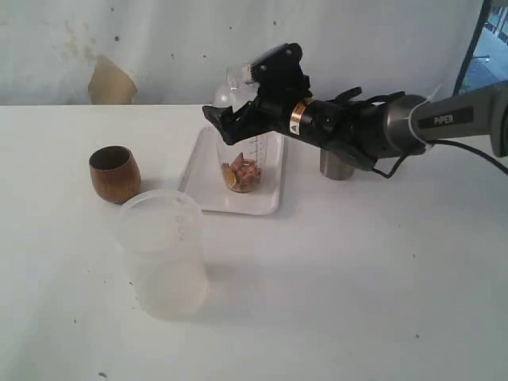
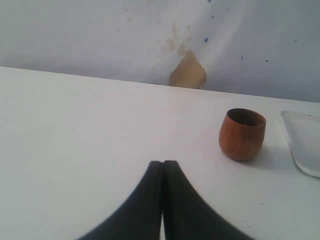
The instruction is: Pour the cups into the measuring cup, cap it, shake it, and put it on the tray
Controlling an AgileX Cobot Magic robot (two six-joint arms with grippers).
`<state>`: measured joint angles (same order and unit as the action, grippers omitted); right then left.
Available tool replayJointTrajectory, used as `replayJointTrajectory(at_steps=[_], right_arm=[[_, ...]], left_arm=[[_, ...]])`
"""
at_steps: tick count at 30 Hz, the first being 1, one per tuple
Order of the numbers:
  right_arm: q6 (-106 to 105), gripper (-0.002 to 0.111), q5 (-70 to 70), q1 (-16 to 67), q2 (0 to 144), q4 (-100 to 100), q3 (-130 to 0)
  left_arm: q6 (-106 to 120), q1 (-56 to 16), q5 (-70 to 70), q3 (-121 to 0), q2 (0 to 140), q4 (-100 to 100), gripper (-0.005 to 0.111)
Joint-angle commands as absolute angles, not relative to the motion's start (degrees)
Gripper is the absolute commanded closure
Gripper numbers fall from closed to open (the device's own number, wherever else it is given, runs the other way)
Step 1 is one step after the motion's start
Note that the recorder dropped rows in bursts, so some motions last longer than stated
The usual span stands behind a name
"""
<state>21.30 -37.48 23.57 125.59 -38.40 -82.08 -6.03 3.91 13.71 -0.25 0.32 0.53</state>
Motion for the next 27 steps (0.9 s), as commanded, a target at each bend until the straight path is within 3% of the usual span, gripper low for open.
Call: replayJointTrajectory(at_steps=[1,15,21,22,24,25,26,27], right_arm=[[21.24,0.003,-39.08,23.42,122.36,-38.58,-82.22],[26.91,0.003,-32.04,23.42,105.92,-41.78,-82.22],[47.05,0.008,-27.2,23.33,99.19,-58.54,-81.28],[49.65,0.012,-27.43,23.33,98.21,-63.09,-80.98],[57.55,0.035,-27.94,23.33,95.51,-73.13,-79.38],[65.15,0.057,-28.48,23.33,93.91,-75.26,-77.69],[67.78,0.066,-28.48,23.33,93.28,-75.61,-76.96],[69.7,0.084,-28.36,22.83,91.57,-77.05,-75.24]], left_arm=[[-6.12,3.88,13.33,0.0,0.0,0.47,0.107],[-6.12,3.88,13.33,0.0,0.0,0.47,0.107],[-6.12,3.88,13.33,0.0,0.0,0.47,0.107],[-6.12,3.88,13.33,0.0,0.0,0.47,0.107],[-6.12,3.88,13.33,0.0,0.0,0.47,0.107],[-6.12,3.88,13.33,0.0,0.0,0.47,0.107],[-6.12,3.88,13.33,0.0,0.0,0.47,0.107],[-6.12,3.88,13.33,0.0,0.0,0.47,0.107]])
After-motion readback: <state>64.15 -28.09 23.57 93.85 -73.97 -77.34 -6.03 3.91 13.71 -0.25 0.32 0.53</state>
